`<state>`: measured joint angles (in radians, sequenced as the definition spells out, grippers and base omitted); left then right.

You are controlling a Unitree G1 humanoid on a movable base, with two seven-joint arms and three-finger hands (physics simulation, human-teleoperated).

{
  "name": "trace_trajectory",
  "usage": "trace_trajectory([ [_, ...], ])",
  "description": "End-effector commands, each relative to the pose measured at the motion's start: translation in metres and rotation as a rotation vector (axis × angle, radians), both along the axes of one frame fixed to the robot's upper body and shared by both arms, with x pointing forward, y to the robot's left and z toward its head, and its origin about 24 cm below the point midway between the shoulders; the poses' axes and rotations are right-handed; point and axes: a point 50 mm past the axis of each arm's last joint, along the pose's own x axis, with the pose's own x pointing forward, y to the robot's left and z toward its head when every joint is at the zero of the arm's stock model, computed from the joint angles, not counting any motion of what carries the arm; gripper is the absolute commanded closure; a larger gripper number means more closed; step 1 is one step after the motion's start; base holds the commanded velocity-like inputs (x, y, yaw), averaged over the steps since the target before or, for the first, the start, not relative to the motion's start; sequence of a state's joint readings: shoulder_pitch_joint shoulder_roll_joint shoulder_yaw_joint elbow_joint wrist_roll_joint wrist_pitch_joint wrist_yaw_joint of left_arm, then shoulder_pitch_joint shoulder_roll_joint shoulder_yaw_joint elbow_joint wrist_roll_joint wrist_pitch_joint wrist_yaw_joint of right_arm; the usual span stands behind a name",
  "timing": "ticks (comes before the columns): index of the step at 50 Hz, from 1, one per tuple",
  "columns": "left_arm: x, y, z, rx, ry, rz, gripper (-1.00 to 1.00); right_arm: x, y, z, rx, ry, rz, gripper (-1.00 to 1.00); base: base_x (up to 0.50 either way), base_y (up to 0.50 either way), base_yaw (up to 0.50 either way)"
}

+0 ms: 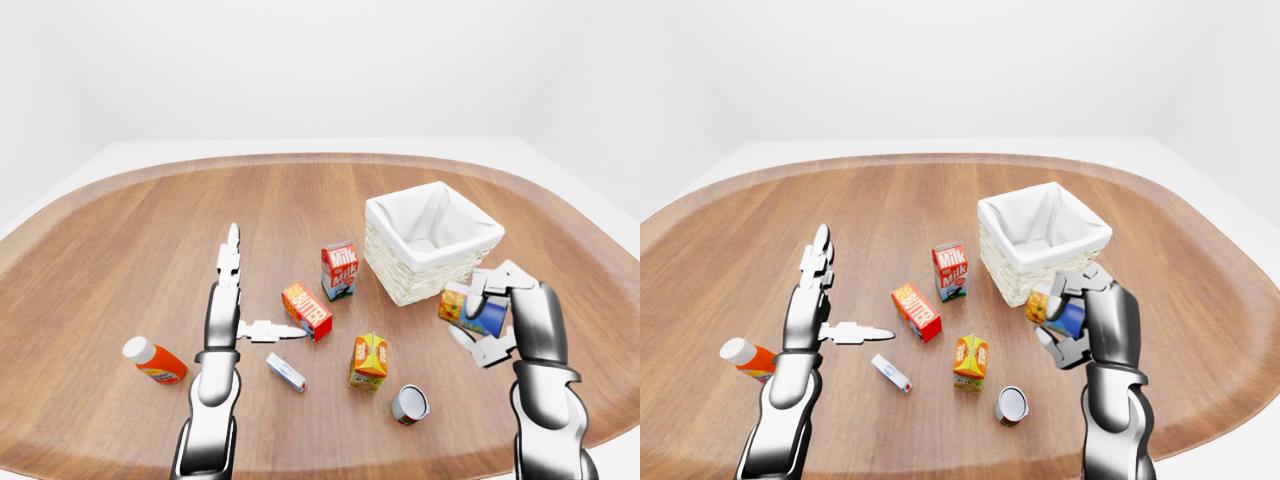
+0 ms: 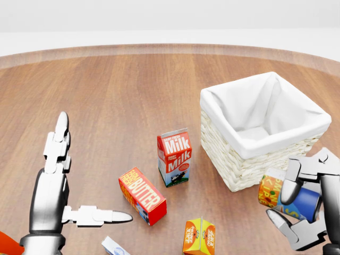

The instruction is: Pick up the alphabet soup and the tomato sauce, and put them in the basket.

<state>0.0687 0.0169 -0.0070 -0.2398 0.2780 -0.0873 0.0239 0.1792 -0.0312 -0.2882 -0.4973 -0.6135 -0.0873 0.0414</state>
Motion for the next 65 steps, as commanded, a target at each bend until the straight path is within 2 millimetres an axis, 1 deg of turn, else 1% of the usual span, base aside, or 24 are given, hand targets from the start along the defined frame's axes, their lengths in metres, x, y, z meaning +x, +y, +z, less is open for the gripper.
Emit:
trace_trajectory([
  [1,0.000,0.001,-0.002,-0.016,0.007,-0.001,-1.00,0.003,0.010,0.032,0.018,-0.172,0.060,1.00,0.00,0.00,0.00],
  [13,0.000,0.001,-0.001,-0.016,0.006,-0.004,-1.00,0.007,0.024,0.061,-0.023,-0.297,0.140,1.00,0.00,0.00,0.00],
  [15,0.000,0.000,-0.001,-0.015,0.005,-0.004,-1.00,0.009,0.025,0.063,-0.029,-0.306,0.146,1.00,0.00,0.00,0.00],
  [20,0.000,0.000,-0.001,-0.015,0.005,-0.004,-1.00,0.018,0.027,0.066,-0.044,-0.322,0.150,1.00,0.00,0.00,0.00],
  [27,0.000,0.001,-0.002,-0.015,0.011,-0.004,-1.00,0.038,0.026,0.069,-0.067,-0.339,0.132,1.00,0.00,0.00,0.00],
  [30,0.000,0.000,-0.002,-0.016,0.010,-0.004,-1.00,0.038,0.029,0.074,-0.067,-0.356,0.154,1.00,0.00,0.00,0.00],
  [33,0.000,0.001,-0.002,-0.016,0.009,-0.003,-1.00,0.045,0.032,0.083,-0.089,-0.382,0.160,1.00,0.00,0.00,0.00],
  [37,0.000,0.001,-0.001,-0.017,0.004,-0.004,-1.00,0.055,0.036,0.088,-0.099,-0.380,0.157,1.00,0.00,0.00,0.00],
  [40,0.001,0.001,-0.002,-0.019,0.010,-0.002,-1.00,0.061,0.038,0.088,-0.104,-0.373,0.153,1.00,0.00,0.00,0.00],
  [45,0.001,0.001,-0.001,-0.020,0.005,-0.001,-1.00,0.081,0.039,0.088,-0.118,-0.354,0.132,1.00,0.00,0.00,0.00],
  [48,0.001,0.001,-0.001,-0.020,0.006,-0.001,-1.00,0.085,0.039,0.087,-0.125,-0.347,0.124,1.00,0.00,0.00,0.00],
  [49,0.001,0.001,-0.001,-0.021,0.005,-0.001,-1.00,0.089,0.039,0.085,-0.131,-0.340,0.120,1.00,0.00,0.00,0.00],
  [56,0.001,0.001,0.000,-0.021,0.002,-0.002,-1.00,0.108,0.037,0.084,-0.136,-0.315,0.099,1.00,0.00,0.00,0.00],
  [58,0.001,0.001,0.000,-0.021,-0.001,-0.002,-1.00,0.118,0.037,0.081,-0.146,-0.301,0.086,1.00,0.00,0.00,0.00],
  [64,0.001,0.001,-0.001,-0.023,0.007,-0.002,-1.00,0.133,0.037,0.073,-0.148,-0.269,0.074,1.00,0.00,0.00,0.00],
  [65,0.001,0.001,-0.002,-0.023,0.007,-0.002,-1.00,0.141,0.036,0.070,-0.156,-0.254,0.056,1.00,0.00,0.00,0.00],
])
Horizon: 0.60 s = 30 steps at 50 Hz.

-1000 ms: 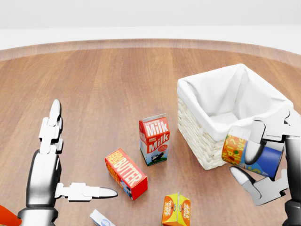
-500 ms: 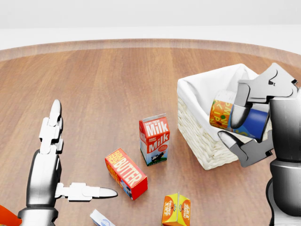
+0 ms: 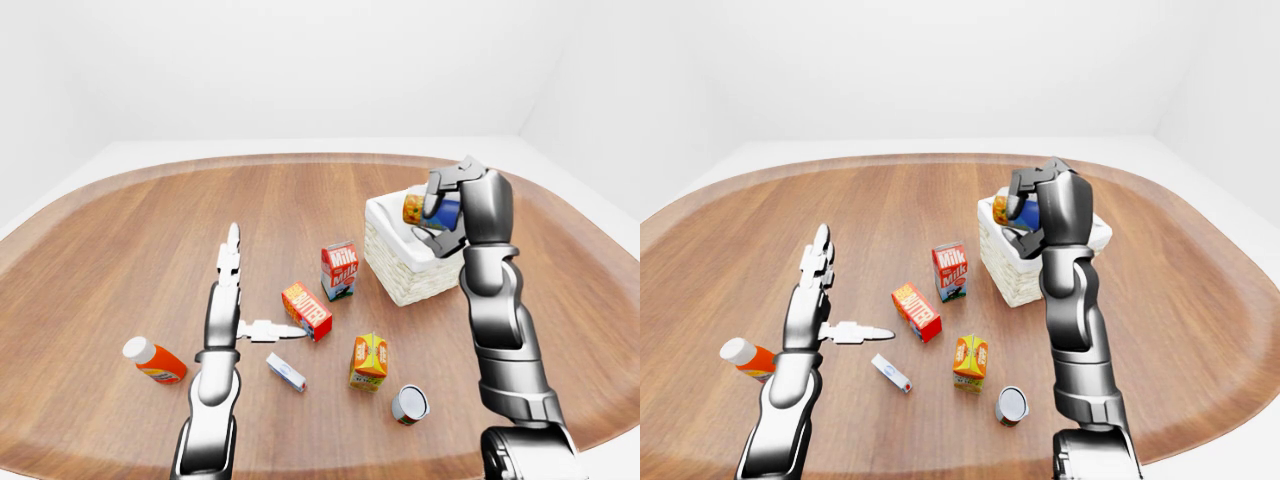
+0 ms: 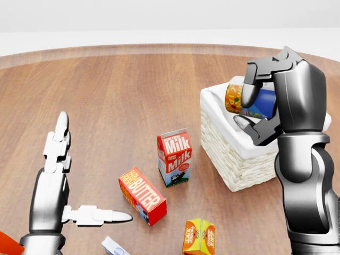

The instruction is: Pick up the alphabet soup and the tomato sauce, and put them in the basket.

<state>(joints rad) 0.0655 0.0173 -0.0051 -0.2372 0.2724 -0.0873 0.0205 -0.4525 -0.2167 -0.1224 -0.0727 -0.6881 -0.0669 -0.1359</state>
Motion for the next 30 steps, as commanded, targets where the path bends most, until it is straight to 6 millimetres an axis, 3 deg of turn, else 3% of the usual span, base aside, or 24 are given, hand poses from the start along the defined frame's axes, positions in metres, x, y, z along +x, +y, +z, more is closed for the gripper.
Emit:
trace_trajectory([
  [1,0.000,0.001,-0.001,-0.018,0.003,-0.001,-1.00,0.035,-0.002,-0.007,-0.012,0.031,-0.070,1.00,0.00,0.00,0.00],
  [21,0.000,0.000,-0.003,-0.017,0.011,-0.004,-1.00,0.070,0.004,-0.014,-0.059,0.114,-0.128,1.00,0.00,0.00,0.00],
  [30,0.000,0.000,-0.002,-0.017,0.011,-0.006,-1.00,0.091,-0.002,-0.031,-0.075,0.205,-0.219,1.00,0.00,0.00,0.00],
])
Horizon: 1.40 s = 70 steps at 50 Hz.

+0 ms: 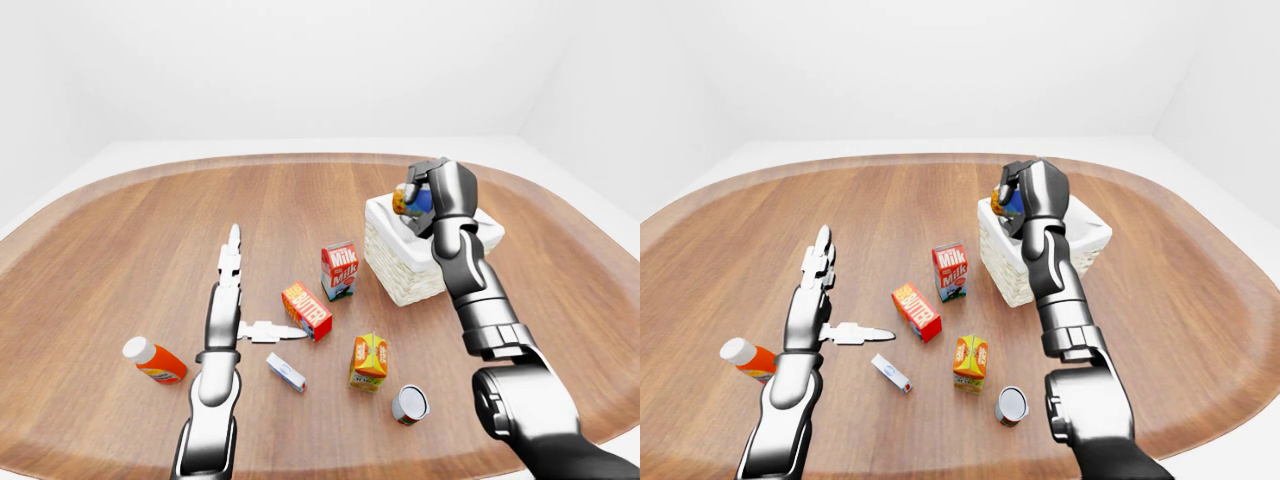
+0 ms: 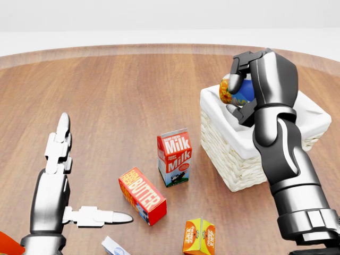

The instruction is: Pick up the alphabet soup and the tomato sauce, and put them in the basket.

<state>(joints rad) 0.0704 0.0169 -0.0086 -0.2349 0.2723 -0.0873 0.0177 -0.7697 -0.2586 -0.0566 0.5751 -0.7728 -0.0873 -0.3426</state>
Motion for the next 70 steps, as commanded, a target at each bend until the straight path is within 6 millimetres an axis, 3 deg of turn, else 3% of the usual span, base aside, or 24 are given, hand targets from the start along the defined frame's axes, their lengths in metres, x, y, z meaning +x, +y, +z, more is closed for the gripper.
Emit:
trace_trajectory([
  [1,0.001,0.001,-0.001,-0.017,0.004,-0.001,-1.00,0.021,-0.004,-0.008,-0.027,0.051,-0.097,1.00,0.00,0.00,0.00],
  [14,0.000,0.000,0.001,-0.017,-0.003,-0.002,-1.00,0.032,-0.004,-0.014,-0.136,0.130,-0.141,1.00,0.00,0.00,0.00],
  [39,0.001,0.001,0.000,-0.021,-0.001,0.001,-1.00,0.038,0.000,-0.008,-0.275,0.165,-0.144,1.00,0.00,0.00,0.00],
  [70,0.001,0.001,-0.001,-0.020,0.005,-0.001,-1.00,0.037,0.001,-0.026,-0.508,0.243,-0.174,1.00,0.00,0.00,0.00],
])
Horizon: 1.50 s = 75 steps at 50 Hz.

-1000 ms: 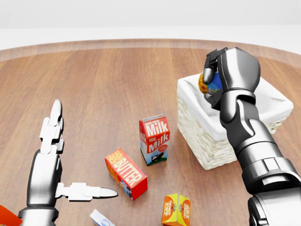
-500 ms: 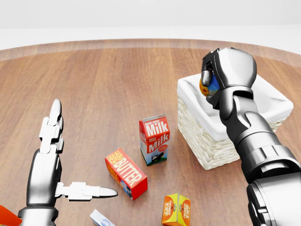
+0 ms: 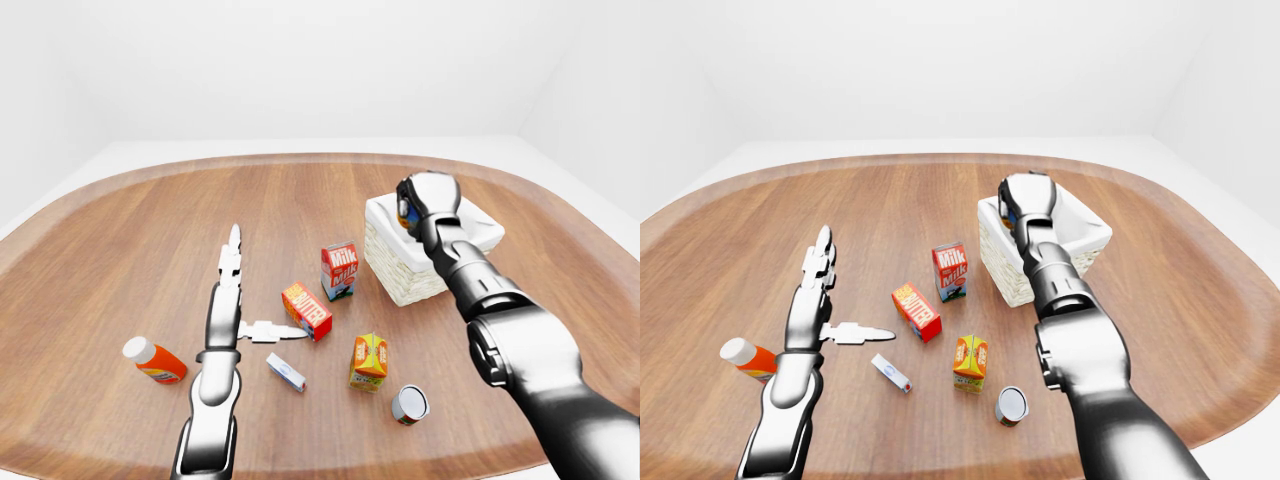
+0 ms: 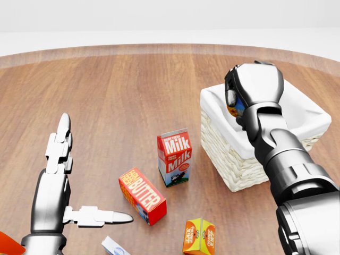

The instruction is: Pick up the alphabet soup and the tomato sauce, and put them in the basket.

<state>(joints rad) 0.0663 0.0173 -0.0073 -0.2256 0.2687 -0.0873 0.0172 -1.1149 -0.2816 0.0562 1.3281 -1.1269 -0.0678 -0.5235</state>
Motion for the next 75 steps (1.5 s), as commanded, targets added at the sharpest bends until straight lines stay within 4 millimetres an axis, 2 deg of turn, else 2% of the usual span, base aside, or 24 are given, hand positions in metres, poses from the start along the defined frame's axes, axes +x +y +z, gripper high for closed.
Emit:
trace_trajectory([
  [1,0.000,0.001,0.000,-0.017,-0.002,-0.001,-1.00,0.000,-0.004,0.002,-0.072,0.004,-0.030,1.00,0.00,0.00,0.00],
  [17,0.000,0.001,0.001,-0.019,-0.004,0.002,-1.00,-0.002,-0.023,0.000,-0.120,0.023,-0.119,1.00,0.00,0.00,0.00],
  [48,0.000,0.001,0.000,-0.017,-0.001,0.000,-1.00,-0.003,-0.022,-0.005,-0.121,0.035,-0.115,1.00,0.00,0.00,0.00],
  [49,0.000,0.001,0.000,-0.017,-0.001,0.000,-1.00,-0.003,-0.022,-0.005,-0.122,0.034,-0.112,0.91,0.00,0.00,0.00],
  [50,0.000,0.001,0.000,-0.017,0.001,0.001,-1.00,-0.003,-0.022,-0.006,-0.119,0.036,-0.110,-0.47,0.00,0.00,0.00],
  [51,0.000,0.001,0.000,-0.017,0.001,0.001,-1.00,-0.003,-0.021,-0.006,-0.120,0.038,-0.110,-0.96,0.00,0.00,0.00],
  [75,0.000,0.000,0.001,-0.016,-0.002,-0.002,-1.00,-0.005,-0.022,-0.012,-0.118,0.054,-0.115,-1.00,0.00,0.00,0.00],
])
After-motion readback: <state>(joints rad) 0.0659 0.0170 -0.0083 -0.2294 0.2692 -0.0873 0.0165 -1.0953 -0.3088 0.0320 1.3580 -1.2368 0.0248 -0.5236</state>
